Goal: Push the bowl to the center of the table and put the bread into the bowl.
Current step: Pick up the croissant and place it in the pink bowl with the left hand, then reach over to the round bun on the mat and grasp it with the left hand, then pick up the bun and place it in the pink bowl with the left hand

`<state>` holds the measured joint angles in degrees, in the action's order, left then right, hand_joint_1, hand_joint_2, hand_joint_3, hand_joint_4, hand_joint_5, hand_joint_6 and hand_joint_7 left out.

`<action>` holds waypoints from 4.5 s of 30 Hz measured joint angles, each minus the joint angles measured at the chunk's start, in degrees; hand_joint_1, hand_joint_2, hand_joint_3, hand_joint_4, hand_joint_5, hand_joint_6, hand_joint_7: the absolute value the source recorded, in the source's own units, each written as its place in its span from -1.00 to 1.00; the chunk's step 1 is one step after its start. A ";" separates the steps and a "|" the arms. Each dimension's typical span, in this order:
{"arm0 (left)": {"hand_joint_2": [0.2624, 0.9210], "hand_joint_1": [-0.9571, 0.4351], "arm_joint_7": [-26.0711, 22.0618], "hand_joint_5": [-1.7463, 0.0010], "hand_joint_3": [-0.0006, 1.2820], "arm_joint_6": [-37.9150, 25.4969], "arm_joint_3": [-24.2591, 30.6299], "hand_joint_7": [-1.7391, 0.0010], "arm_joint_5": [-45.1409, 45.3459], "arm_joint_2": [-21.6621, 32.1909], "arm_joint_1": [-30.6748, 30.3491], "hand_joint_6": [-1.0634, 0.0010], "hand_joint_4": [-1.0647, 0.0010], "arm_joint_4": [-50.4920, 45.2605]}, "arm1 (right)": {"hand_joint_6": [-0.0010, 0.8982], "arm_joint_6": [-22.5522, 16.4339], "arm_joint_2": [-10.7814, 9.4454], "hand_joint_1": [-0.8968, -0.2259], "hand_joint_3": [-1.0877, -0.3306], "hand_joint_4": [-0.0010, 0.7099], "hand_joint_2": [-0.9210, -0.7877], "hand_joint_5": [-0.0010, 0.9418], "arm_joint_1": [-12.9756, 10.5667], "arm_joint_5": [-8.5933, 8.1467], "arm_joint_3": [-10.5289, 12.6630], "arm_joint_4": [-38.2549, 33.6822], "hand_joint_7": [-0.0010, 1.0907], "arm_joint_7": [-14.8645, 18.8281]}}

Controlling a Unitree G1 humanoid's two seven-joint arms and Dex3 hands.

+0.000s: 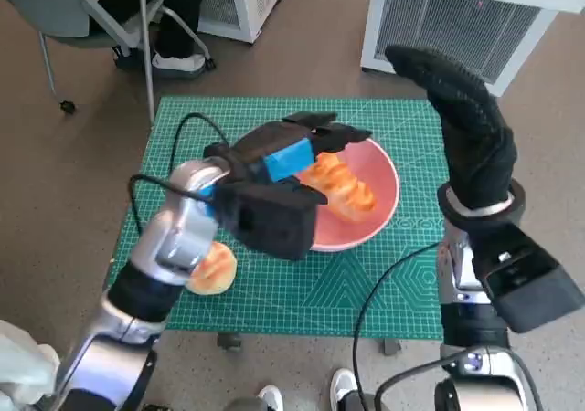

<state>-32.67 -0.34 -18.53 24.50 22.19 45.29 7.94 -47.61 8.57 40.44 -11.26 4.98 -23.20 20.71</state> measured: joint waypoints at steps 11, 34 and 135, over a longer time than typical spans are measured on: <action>1.00 -0.22 0.15 0.94 -0.91 5.49 9.11 0.92 -5.14 7.41 -10.83 0.41 0.67 -14.74 | -1.00 0.38 -0.24 0.01 -0.36 -0.30 -1.00 -0.96 -0.78 -0.03 -0.35 0.78 0.12 0.00; 0.96 -0.20 -1.02 0.98 -0.96 7.54 21.56 0.89 -7.57 19.74 -38.36 0.28 0.50 -28.35 | -1.00 -0.19 -0.63 -0.03 -0.31 -0.29 -1.00 -0.94 -0.67 -0.28 -0.43 -1.34 0.13 0.05; 0.92 -0.09 -4.50 0.99 -0.95 -5.16 -2.84 0.94 -0.10 -0.12 5.54 0.50 0.85 5.29 | -1.00 -2.72 0.36 -0.02 -0.34 -0.33 -1.00 -0.90 1.58 -0.21 -0.06 -3.93 0.11 1.07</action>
<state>-37.17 -5.50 -21.38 24.40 22.07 50.83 13.23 -50.33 8.93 42.02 -11.48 4.92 -27.13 21.78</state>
